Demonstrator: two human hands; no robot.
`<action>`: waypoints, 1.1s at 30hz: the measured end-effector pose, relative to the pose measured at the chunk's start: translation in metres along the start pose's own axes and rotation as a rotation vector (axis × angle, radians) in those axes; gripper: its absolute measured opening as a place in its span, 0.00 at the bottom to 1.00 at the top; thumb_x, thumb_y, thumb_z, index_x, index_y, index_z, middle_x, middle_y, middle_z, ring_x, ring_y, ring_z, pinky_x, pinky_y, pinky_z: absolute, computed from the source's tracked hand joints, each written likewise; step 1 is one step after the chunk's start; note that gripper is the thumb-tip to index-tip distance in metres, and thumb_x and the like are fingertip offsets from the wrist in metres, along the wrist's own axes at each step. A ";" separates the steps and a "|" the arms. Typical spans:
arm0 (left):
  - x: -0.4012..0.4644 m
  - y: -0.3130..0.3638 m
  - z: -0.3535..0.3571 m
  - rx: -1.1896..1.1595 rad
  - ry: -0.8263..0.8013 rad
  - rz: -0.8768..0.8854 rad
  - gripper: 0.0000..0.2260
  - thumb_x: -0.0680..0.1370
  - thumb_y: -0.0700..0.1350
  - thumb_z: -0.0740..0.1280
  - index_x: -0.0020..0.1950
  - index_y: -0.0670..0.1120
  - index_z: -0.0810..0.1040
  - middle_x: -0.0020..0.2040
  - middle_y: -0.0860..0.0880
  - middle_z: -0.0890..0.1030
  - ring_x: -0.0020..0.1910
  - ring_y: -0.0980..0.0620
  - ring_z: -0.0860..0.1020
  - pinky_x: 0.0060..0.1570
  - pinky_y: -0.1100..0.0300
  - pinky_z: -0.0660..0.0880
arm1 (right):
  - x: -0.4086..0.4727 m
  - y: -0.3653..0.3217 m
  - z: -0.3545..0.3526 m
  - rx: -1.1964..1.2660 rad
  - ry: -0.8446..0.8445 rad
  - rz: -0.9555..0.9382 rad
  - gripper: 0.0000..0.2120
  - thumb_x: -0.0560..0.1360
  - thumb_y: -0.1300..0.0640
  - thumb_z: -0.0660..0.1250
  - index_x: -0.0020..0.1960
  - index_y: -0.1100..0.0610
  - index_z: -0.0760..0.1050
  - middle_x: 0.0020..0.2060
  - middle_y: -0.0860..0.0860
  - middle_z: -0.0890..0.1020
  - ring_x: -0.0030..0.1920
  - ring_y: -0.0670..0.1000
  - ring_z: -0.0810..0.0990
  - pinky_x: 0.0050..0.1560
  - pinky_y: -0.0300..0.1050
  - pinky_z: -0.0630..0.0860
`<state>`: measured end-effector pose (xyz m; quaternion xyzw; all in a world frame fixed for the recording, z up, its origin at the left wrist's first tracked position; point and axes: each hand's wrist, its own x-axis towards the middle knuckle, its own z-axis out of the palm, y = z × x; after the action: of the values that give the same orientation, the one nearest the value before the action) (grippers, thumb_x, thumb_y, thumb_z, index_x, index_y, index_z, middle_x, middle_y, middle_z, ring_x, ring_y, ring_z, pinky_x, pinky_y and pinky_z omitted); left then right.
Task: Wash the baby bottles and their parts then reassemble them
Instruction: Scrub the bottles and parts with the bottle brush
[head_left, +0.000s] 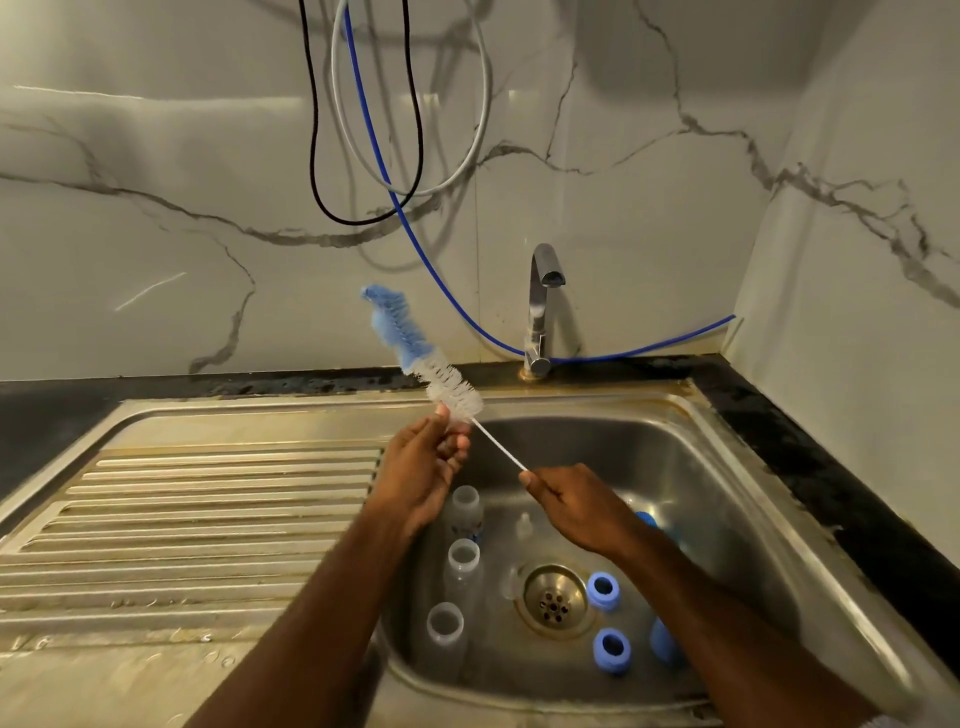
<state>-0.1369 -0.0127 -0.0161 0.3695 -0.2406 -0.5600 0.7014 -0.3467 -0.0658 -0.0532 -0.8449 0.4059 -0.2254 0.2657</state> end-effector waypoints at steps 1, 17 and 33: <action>-0.002 -0.004 0.000 0.191 0.037 0.173 0.08 0.81 0.45 0.67 0.53 0.41 0.81 0.42 0.45 0.84 0.38 0.53 0.82 0.40 0.63 0.81 | -0.001 -0.007 0.001 0.092 -0.054 0.042 0.23 0.83 0.40 0.55 0.34 0.49 0.70 0.27 0.46 0.72 0.29 0.44 0.71 0.35 0.47 0.71; 0.005 0.006 -0.013 -0.076 0.064 -0.247 0.10 0.82 0.47 0.65 0.54 0.40 0.78 0.36 0.47 0.77 0.27 0.58 0.72 0.25 0.67 0.73 | 0.004 0.016 0.000 -0.227 0.017 0.008 0.23 0.83 0.38 0.53 0.33 0.47 0.65 0.28 0.46 0.72 0.33 0.50 0.75 0.39 0.51 0.74; 0.008 -0.010 -0.006 0.934 0.246 0.793 0.15 0.76 0.37 0.74 0.62 0.46 0.81 0.57 0.53 0.79 0.53 0.67 0.78 0.48 0.71 0.78 | -0.003 -0.026 -0.006 1.021 -0.354 0.425 0.22 0.83 0.40 0.58 0.35 0.51 0.69 0.27 0.48 0.60 0.23 0.45 0.54 0.20 0.34 0.54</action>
<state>-0.1367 -0.0202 -0.0281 0.5815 -0.4963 -0.0463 0.6430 -0.3376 -0.0511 -0.0328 -0.5343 0.3558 -0.1896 0.7429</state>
